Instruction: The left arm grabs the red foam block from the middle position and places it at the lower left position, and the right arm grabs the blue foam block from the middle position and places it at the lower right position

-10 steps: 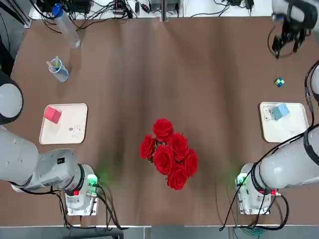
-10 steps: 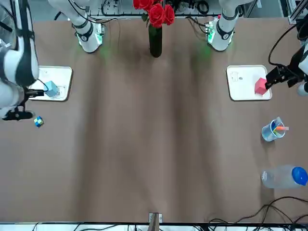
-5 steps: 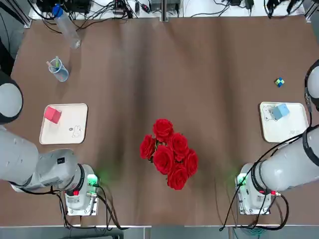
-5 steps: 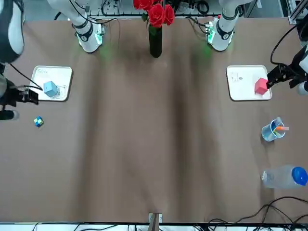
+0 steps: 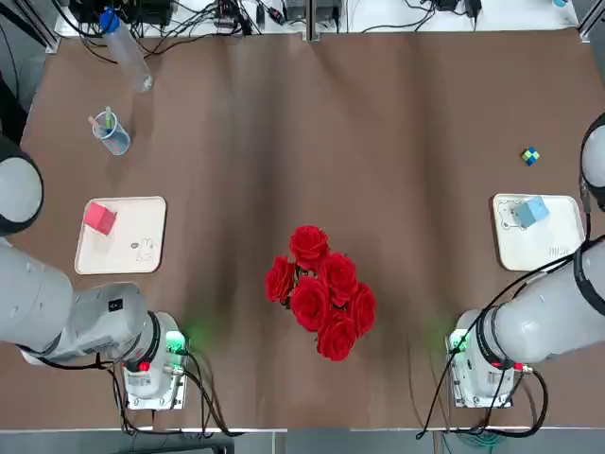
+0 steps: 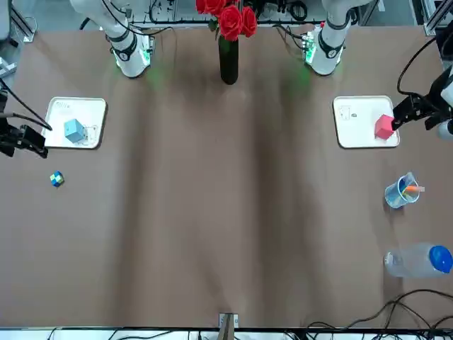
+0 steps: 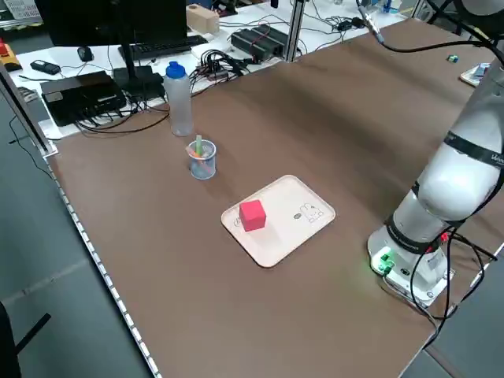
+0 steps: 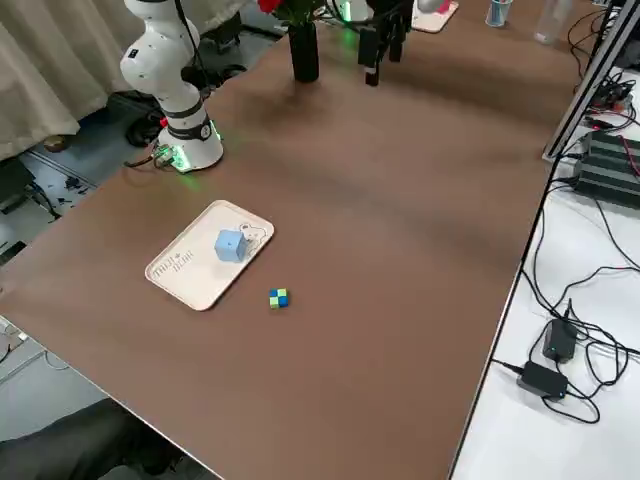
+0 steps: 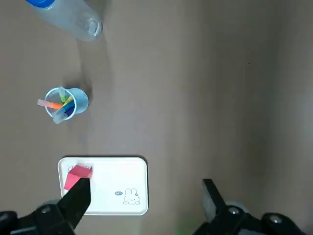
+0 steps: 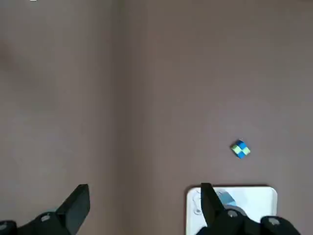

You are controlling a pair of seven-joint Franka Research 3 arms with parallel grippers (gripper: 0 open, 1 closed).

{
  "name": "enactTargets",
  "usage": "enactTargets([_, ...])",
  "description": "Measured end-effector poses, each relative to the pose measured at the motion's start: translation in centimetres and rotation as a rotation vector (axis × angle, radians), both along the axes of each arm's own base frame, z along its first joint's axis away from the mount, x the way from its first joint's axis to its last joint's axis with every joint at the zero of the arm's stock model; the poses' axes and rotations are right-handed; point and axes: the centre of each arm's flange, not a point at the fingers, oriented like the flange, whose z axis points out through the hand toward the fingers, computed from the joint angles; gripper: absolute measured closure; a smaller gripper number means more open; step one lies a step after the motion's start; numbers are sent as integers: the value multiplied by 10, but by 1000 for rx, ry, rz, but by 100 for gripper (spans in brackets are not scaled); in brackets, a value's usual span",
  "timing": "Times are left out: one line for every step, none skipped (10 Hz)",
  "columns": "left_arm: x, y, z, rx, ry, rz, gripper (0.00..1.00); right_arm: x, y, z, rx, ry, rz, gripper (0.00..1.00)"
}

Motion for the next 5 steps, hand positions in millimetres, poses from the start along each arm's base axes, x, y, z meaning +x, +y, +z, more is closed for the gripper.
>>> enactTargets([0, 0, 0, 0, 0, 1, 0, -2, -2, 3, 0, 10, 15, 0])
enactTargets([0, 1, 0, 0, 0, 1, 0, -3, -5, 2, -7, 16, 53, 0])
enactTargets([0, 0, 0, 0, 0, 0, 0, -3, -7, 1, -8, 23, 73, 0])
enactTargets([0, 0, 0, 0, 0, 0, 0, -3, -7, 1, -8, 27, 74, 0])
enactTargets([0, 0, 0, 0, 0, 0, 0, -3, -8, 2, -6, 26, 45, 0])
